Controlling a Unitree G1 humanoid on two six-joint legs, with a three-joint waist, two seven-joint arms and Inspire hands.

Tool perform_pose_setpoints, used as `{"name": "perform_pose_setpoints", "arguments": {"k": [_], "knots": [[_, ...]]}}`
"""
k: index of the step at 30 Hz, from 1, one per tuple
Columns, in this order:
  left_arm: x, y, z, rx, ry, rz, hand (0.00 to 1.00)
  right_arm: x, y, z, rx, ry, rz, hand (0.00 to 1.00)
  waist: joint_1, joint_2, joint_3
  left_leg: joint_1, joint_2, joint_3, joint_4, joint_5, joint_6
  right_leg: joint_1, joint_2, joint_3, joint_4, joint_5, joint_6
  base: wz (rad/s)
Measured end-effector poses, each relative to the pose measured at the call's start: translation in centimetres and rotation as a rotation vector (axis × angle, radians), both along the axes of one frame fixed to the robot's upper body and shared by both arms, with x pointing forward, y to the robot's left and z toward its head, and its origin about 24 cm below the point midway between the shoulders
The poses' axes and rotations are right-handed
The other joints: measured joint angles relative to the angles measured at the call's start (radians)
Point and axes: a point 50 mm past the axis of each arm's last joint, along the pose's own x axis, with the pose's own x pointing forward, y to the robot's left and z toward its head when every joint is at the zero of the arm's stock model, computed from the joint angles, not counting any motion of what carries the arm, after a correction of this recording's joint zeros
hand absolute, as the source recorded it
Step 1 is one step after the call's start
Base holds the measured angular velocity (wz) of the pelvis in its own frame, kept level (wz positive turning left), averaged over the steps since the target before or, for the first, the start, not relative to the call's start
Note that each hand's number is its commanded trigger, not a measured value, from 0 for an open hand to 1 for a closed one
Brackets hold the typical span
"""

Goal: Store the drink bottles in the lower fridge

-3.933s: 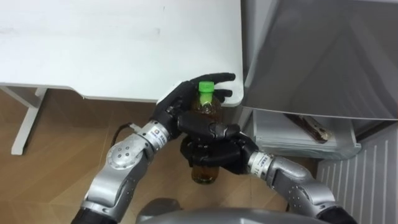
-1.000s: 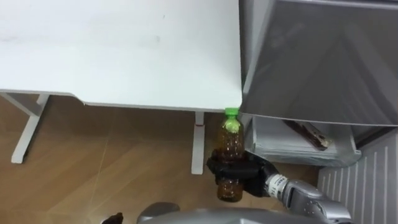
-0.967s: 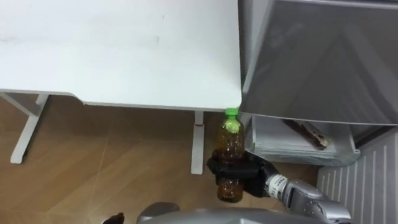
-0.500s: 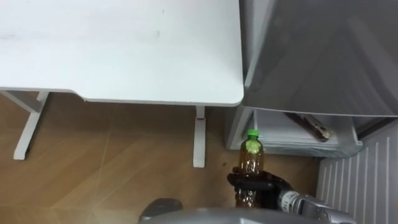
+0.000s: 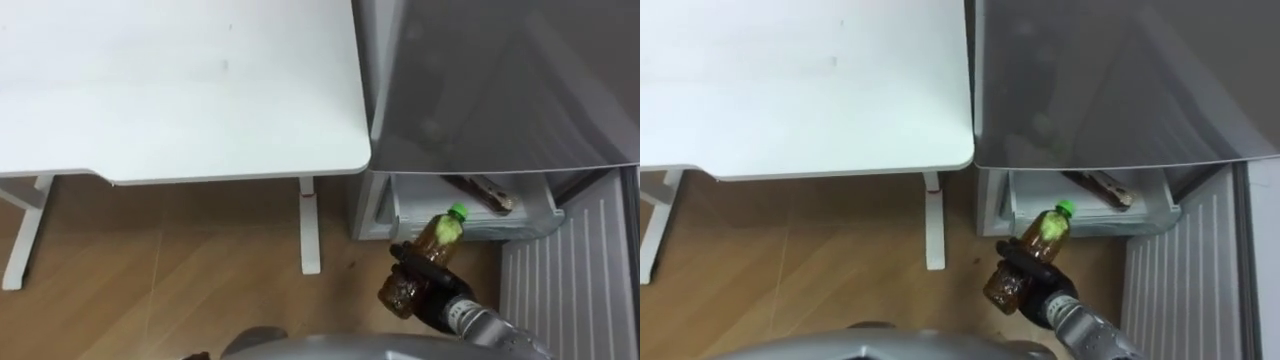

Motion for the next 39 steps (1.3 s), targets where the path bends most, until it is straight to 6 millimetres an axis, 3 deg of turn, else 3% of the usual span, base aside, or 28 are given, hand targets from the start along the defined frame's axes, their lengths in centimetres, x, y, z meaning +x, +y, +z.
{"name": "perform_pose_setpoints", "arguments": {"k": [4,6,8,9,11,15,20,25,32,39], "knots": [[-0.9,0.0,0.0,-0.001,0.015,0.012,0.0,-0.6,-0.5,-0.3,-0.008,0.062,-0.113,1.0,-0.02,0.014,0.0007,0.005,0.001,0.0,-0.002,-0.001,-0.001,0.0,0.001,0.005,0.005,0.001,-0.001,-0.02],[-0.8,-0.1,0.0,-0.002,0.012,0.012,0.0,-0.6,-0.9,-0.3,-0.001,0.093,-0.225,1.0,-0.018,0.029,0.0075,0.01,0.003,0.007,-0.006,-0.001,-0.001,-0.002,0.001,0.013,0.01,0.001,-0.001,-0.12],[-0.7,-0.1,0.0,-0.007,0.013,0.008,0.0,-0.3,-1.1,-0.1,0.003,0.103,-0.303,1.0,-0.018,0.038,0.009,0.014,0.005,0.011,-0.009,0.0,-0.001,-0.01,0.001,0.025,0.016,0.001,0.0,-0.16],[-0.7,-0.1,-0.1,-0.01,0.017,0.007,0.0,0.0,-1.2,0.1,0.005,0.102,-0.347,1.0,-0.018,0.046,0.0036,0.016,0.005,0.02,-0.014,0.001,-0.001,-0.014,0.0,0.031,0.016,0.0,0.0,-0.14],[-0.8,-0.1,-0.1,-0.014,0.015,0.008,0.0,0.6,-1.2,0.5,0.023,0.082,-0.416,1.0,-0.019,0.051,0.0007,0.023,0.002,0.026,-0.025,0.009,0.0,-0.015,-0.003,0.033,0.015,0.0,0.0,-0.08],[-0.6,-0.4,-0.1,-0.028,-0.004,0.005,0.0,2.7,-0.9,1.9,0.097,-0.002,-0.534,1.0,-0.017,0.043,0.0012,0.034,0.0,0.036,-0.036,0.014,0.001,-0.015,-0.006,0.037,0.016,-0.002,0.001,-0.05],[-0.3,-0.8,-0.1,-0.042,-0.019,0.004,0.0,3.6,-1.2,2.3,0.115,-0.03,-0.595,1.0,-0.015,0.026,0.0043,0.038,-0.001,0.039,-0.034,0.014,0.001,-0.013,-0.007,0.039,0.013,-0.002,0.002,0.0],[-0.2,-0.9,-0.1,-0.06,-0.022,0.003,0.0,3.8,-2.1,2.5,0.132,-0.05,-0.679,1.0,-0.015,0.027,0.0047,0.036,-0.002,0.039,-0.035,0.014,0.001,-0.014,-0.007,0.044,0.007,-0.003,0.002,0.0],[-0.4,-0.8,-0.1,-0.089,-0.025,0.015,0.0,5.9,-2.5,4.6,0.172,-0.192,-0.725,1.0,-0.015,0.028,0.0054,0.062,-0.004,0.044,-0.052,0.014,0.0,0.009,-0.008,0.052,-0.002,-0.003,0.003,-0.01],[-0.7,-0.7,-0.1,-0.093,-0.027,0.012,0.0,6.3,-2.6,4.9,0.184,-0.246,-0.726,1.0,-0.016,0.028,0.0044,0.068,-0.015,0.017,-0.051,0.014,0.001,0.035,-0.014,0.027,-0.013,-0.005,0.006,0.12]]}}
